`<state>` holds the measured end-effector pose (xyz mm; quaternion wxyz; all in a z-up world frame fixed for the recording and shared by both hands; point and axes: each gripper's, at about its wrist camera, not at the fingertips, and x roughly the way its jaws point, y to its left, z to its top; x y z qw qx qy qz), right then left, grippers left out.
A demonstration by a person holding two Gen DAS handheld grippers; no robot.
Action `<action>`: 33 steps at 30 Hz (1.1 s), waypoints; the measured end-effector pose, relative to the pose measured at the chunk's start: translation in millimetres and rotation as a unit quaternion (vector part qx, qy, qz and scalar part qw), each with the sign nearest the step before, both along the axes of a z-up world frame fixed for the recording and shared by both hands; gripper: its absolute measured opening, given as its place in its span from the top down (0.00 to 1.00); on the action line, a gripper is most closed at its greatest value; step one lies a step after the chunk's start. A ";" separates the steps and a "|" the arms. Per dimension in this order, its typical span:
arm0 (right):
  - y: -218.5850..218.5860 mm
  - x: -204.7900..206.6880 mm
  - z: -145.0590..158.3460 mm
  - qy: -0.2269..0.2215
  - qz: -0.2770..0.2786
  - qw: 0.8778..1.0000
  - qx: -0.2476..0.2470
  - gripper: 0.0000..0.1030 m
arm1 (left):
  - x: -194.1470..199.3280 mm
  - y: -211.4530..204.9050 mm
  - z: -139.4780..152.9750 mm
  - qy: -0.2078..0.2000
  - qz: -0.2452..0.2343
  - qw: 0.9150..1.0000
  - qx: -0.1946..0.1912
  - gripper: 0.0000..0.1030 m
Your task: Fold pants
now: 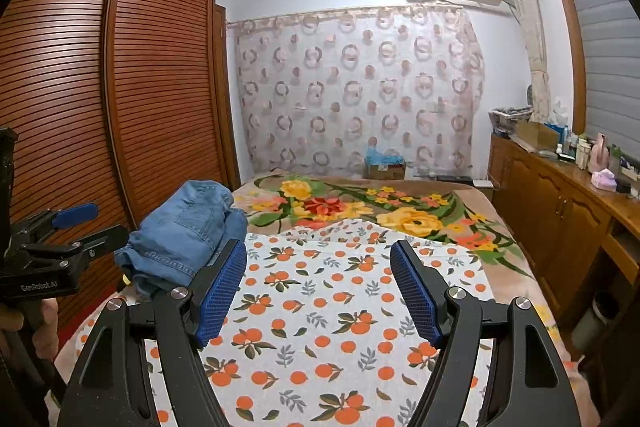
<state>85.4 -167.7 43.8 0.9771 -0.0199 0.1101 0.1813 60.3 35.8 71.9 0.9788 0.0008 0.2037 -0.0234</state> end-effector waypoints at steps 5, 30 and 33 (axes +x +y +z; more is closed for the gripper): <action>-1.5 0.5 -0.5 0.000 0.001 1.000 0.000 0.26 | 0.0 0.0 0.2 0.000 0.000 1.000 0.000 0.09; -3.7 1.8 0.0 0.000 0.002 1.000 0.001 0.26 | -0.3 0.3 -0.4 0.000 0.000 1.000 0.000 0.09; -4.2 1.9 0.7 0.000 0.002 1.000 0.001 0.26 | -0.3 -0.2 -0.5 0.000 -0.001 1.000 0.001 0.09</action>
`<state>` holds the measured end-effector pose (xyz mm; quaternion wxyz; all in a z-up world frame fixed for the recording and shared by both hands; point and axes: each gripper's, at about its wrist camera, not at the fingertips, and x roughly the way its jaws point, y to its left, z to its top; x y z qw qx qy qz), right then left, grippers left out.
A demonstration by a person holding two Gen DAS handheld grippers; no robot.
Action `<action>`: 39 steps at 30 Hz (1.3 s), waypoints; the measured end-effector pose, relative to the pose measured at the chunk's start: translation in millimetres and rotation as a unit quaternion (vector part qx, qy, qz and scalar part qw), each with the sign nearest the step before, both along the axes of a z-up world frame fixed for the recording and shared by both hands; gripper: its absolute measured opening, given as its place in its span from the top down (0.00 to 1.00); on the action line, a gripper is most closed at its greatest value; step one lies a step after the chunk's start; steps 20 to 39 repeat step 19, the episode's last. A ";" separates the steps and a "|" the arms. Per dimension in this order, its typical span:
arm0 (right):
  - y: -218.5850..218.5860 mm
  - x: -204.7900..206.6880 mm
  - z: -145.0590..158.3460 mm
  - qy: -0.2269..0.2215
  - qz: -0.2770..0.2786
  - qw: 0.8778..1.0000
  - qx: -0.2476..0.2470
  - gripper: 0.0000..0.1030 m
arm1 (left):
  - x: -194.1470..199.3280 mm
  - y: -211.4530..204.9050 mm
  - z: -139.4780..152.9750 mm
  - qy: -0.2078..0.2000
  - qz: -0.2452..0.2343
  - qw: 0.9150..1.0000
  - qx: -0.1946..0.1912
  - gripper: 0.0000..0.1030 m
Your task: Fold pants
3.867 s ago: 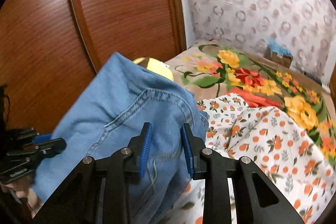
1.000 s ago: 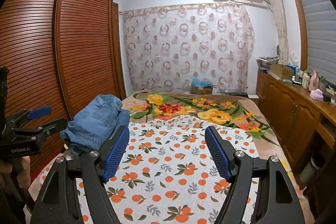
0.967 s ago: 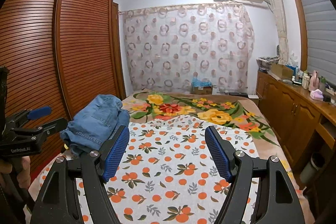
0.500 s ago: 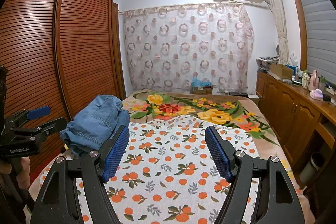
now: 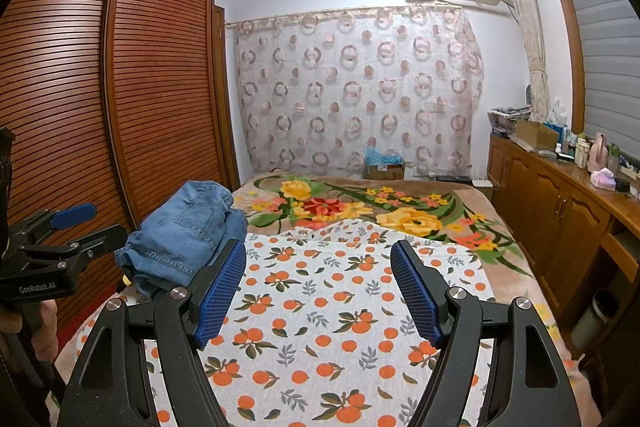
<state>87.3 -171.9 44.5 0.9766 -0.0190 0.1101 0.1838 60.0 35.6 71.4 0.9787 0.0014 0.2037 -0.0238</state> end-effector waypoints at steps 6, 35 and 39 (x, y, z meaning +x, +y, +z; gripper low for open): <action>-0.6 0.3 -0.6 0.000 0.001 1.000 0.000 0.26 | -0.1 0.7 -0.2 0.000 0.000 1.000 -0.001 0.09; 0.5 -0.3 -1.2 -0.001 -0.006 1.000 0.000 0.26 | -0.1 1.1 -0.4 0.000 0.000 1.000 -0.001 0.09; 0.5 -0.3 -1.2 -0.001 -0.006 1.000 0.000 0.26 | -0.1 1.1 -0.4 0.000 0.000 1.000 -0.001 0.09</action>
